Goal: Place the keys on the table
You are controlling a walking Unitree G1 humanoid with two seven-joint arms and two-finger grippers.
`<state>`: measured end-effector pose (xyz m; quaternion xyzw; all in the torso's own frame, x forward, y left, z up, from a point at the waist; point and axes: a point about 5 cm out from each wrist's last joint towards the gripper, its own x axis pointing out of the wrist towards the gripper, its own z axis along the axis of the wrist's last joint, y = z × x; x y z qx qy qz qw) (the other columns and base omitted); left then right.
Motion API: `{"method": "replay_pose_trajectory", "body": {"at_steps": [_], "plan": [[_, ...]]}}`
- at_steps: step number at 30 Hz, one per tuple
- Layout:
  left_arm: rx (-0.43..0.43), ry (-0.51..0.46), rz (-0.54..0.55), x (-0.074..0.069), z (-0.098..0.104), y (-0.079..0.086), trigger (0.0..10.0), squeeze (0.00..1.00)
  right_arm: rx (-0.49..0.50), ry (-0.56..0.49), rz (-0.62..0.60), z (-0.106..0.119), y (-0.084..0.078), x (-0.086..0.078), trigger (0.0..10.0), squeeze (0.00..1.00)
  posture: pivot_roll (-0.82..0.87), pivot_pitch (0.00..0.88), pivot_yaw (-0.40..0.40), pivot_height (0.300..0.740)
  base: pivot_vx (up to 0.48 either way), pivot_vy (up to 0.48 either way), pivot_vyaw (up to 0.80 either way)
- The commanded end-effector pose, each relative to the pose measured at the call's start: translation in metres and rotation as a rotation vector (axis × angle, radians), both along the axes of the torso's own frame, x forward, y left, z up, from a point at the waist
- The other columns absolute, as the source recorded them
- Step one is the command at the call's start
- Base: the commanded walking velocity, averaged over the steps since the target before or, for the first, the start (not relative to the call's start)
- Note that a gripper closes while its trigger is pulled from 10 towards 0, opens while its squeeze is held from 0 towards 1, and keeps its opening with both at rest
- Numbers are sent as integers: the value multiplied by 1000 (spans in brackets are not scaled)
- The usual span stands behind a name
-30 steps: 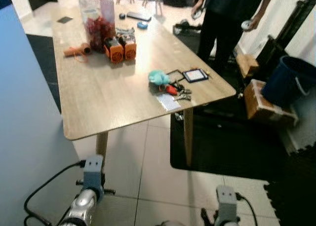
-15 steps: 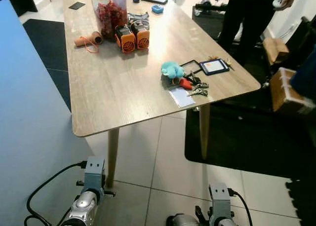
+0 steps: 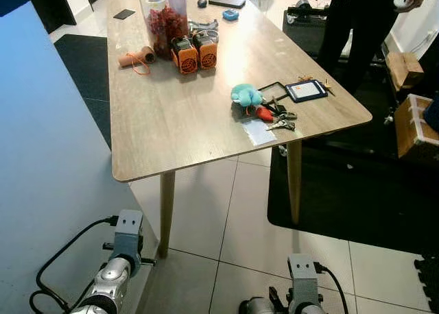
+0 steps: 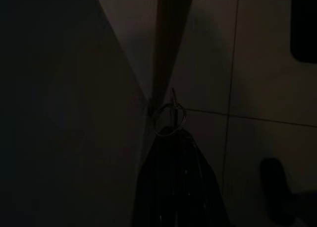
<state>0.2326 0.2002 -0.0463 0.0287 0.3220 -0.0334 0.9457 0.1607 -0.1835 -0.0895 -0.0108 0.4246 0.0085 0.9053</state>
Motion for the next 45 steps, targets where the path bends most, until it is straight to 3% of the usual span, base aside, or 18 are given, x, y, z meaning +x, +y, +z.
{"method": "replay_pose_trajectory", "body": {"at_steps": [1,11,20,45], "plan": [[1,24,14,-7,-5,0,10000,0,-7,-3,39,0,3,1,10000,0,44,72,15,740,0,0,800],[-17,32,20,-17,-11,-4,10000,0,-4,1,91,1,8,5,10000,0,58,89,-23,740,0,0,800],[-41,24,33,-19,-11,-3,10000,0,24,16,42,-2,8,-1,10000,0,56,96,-25,740,0,0,0],[-42,19,30,-15,-9,-5,10000,0,19,22,22,-3,4,-5,10000,0,53,102,-16,740,0,-389,0]]}}
